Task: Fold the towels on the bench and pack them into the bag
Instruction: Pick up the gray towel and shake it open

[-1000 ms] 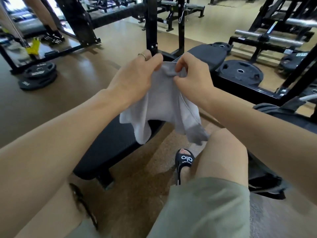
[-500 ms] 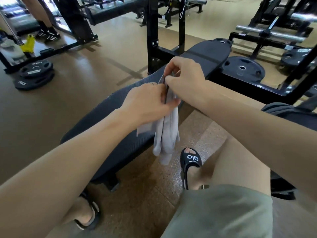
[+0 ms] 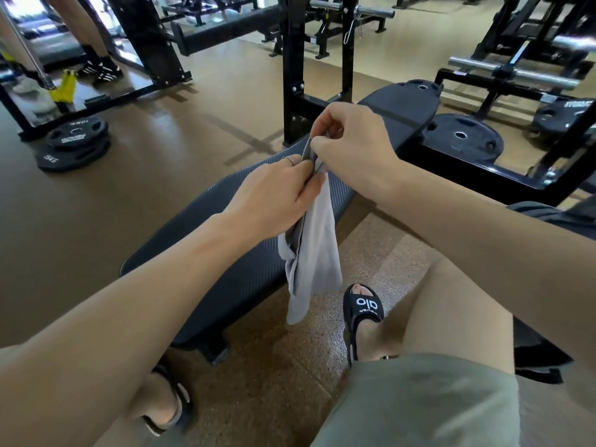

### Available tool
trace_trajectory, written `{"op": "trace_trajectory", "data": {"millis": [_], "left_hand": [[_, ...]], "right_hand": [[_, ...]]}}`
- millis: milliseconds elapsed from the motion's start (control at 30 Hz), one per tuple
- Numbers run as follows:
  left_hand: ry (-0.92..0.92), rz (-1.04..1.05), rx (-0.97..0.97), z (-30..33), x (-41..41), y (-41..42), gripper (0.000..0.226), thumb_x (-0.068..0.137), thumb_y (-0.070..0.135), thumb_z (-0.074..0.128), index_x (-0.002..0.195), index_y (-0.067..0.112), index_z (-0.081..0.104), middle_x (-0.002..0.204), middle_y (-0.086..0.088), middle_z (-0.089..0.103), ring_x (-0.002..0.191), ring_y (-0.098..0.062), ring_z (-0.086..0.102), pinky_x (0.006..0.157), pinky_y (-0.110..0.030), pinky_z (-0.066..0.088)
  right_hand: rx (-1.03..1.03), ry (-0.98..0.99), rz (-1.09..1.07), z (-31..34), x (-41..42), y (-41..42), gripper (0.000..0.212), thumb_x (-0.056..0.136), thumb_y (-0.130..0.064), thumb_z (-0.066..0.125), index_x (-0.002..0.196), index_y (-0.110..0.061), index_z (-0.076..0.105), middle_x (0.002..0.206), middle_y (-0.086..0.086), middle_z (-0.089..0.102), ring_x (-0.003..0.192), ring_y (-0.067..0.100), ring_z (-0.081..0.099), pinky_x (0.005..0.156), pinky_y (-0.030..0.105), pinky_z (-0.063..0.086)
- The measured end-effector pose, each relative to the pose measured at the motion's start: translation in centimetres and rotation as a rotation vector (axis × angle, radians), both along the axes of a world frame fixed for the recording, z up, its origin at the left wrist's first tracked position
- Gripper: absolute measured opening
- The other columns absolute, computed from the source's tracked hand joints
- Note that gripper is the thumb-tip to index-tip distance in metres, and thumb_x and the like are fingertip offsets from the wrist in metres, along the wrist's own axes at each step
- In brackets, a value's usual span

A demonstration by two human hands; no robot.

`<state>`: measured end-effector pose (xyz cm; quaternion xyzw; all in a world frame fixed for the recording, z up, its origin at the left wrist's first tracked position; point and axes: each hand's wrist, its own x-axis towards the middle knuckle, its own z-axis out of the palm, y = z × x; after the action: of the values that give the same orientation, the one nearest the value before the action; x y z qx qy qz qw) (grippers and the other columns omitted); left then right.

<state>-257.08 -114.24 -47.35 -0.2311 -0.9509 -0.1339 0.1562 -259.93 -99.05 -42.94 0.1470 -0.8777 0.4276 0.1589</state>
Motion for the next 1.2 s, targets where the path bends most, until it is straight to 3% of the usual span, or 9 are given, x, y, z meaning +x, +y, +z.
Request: {"op": "trace_trajectory", "data": {"millis": [133, 300, 367, 467, 633, 800, 900, 1033, 1200], "left_hand": [[-0.009, -0.028, 0.066, 0.4, -0.2, -0.1, 0.029, 0.107, 0.03, 0.034, 0.094, 0.014, 0.054, 0.098, -0.003, 0.058, 0.087, -0.021, 0.055, 0.069, -0.028, 0.032], [-0.073, -0.04, 0.113, 0.7, -0.4, -0.4, 0.021, 0.097, 0.019, 0.046, 0.078, 0.024, 0.036, 0.09, 0.003, 0.05, 0.084, -0.016, 0.047, 0.066, -0.025, 0.025], [-0.056, -0.008, 0.099, 0.4, -0.5, -0.5, 0.01, 0.092, 0.023, 0.052, 0.084, 0.02, 0.046, 0.094, 0.003, 0.052, 0.086, -0.015, 0.048, 0.067, -0.026, 0.029], [-0.069, 0.034, 0.119, 0.0, -0.7, -0.3, 0.016, 0.093, 0.037, 0.055, 0.094, 0.021, 0.059, 0.1, 0.009, 0.054, 0.089, -0.012, 0.053, 0.069, -0.031, 0.043], [-0.04, 0.06, -0.035, -1.4, -0.2, -1.0, 0.031, 0.101, 0.034, 0.044, 0.112, 0.016, 0.066, 0.117, -0.001, 0.058, 0.089, -0.025, 0.063, 0.075, -0.042, 0.056], [0.05, 0.061, -0.099, -1.5, 0.2, -4.1, 0.027, 0.104, 0.022, 0.042, 0.108, 0.004, 0.062, 0.102, -0.013, 0.059, 0.077, -0.033, 0.059, 0.066, -0.043, 0.049], [0.148, 0.055, -0.107, 0.4, 0.4, -5.7, 0.021, 0.102, 0.021, 0.04, 0.096, 0.007, 0.055, 0.092, -0.009, 0.052, 0.067, -0.02, 0.041, 0.064, -0.029, 0.028], [0.132, 0.009, -0.152, 2.4, 0.7, -7.0, 0.016, 0.104, 0.02, 0.042, 0.089, 0.019, 0.039, 0.088, 0.003, 0.039, 0.07, -0.016, 0.036, 0.066, -0.028, 0.022], [0.128, -0.026, -0.258, 1.6, 1.0, -7.5, 0.023, 0.105, 0.029, 0.042, 0.091, 0.013, 0.053, 0.084, 0.003, 0.042, 0.066, -0.016, 0.037, 0.065, -0.031, 0.034]], "right_hand": [[-0.022, -0.005, -0.019, 0.7, 0.2, -0.2, 0.014, 0.08, -0.009, 0.061, 0.088, -0.014, 0.071, 0.073, -0.013, 0.059, 0.069, 0.002, 0.055, 0.062, 0.013, 0.046], [-0.118, -0.091, -0.034, 1.1, 0.3, -0.3, 0.012, 0.078, -0.014, 0.067, 0.09, -0.014, 0.07, 0.077, -0.004, 0.066, 0.08, 0.017, 0.069, 0.076, 0.04, 0.061], [-0.136, -0.089, -0.024, 1.3, 0.3, -0.3, 0.012, 0.078, -0.016, 0.069, 0.09, -0.015, 0.07, 0.078, -0.002, 0.066, 0.079, 0.016, 0.068, 0.075, 0.035, 0.061], [-0.123, -0.058, -0.016, 1.7, 0.5, -0.5, 0.011, 0.081, -0.018, 0.07, 0.091, -0.015, 0.069, 0.075, -0.007, 0.062, 0.071, 0.006, 0.06, 0.063, 0.017, 0.052], [0.022, 0.114, 0.068, 2.8, 0.6, 0.5, 0.017, 0.079, -0.02, 0.067, 0.094, -0.012, 0.07, 0.084, 0.001, 0.069, 0.072, 0.01, 0.062, 0.068, 0.024, 0.052], [0.474, 0.298, 0.241, 3.9, -0.4, 3.4, 0.021, 0.077, -0.022, 0.061, 0.093, -0.01, 0.065, 0.081, -0.004, 0.055, 0.074, 0.013, 0.051, 0.067, 0.029, 0.046], [0.687, 0.322, 0.263, 3.7, -1.4, 5.1, 0.017, 0.084, -0.025, 0.066, 0.09, -0.01, 0.06, 0.084, 0.003, 0.057, 0.076, 0.021, 0.052, 0.067, 0.038, 0.046], [0.721, 0.313, 0.237, 3.5, -1.9, 5.4, 0.013, 0.09, -0.017, 0.066, 0.088, -0.007, 0.059, 0.083, 0.009, 0.059, 0.075, 0.028, 0.054, 0.068, 0.044, 0.049], [0.531, 0.345, 0.245, 4.2, -1.5, 3.8, 0.008, 0.083, -0.001, 0.059, 0.079, -0.005, 0.053, 0.071, 0.006, 0.053, 0.066, 0.026, 0.048, 0.059, 0.019, 0.033]]}}
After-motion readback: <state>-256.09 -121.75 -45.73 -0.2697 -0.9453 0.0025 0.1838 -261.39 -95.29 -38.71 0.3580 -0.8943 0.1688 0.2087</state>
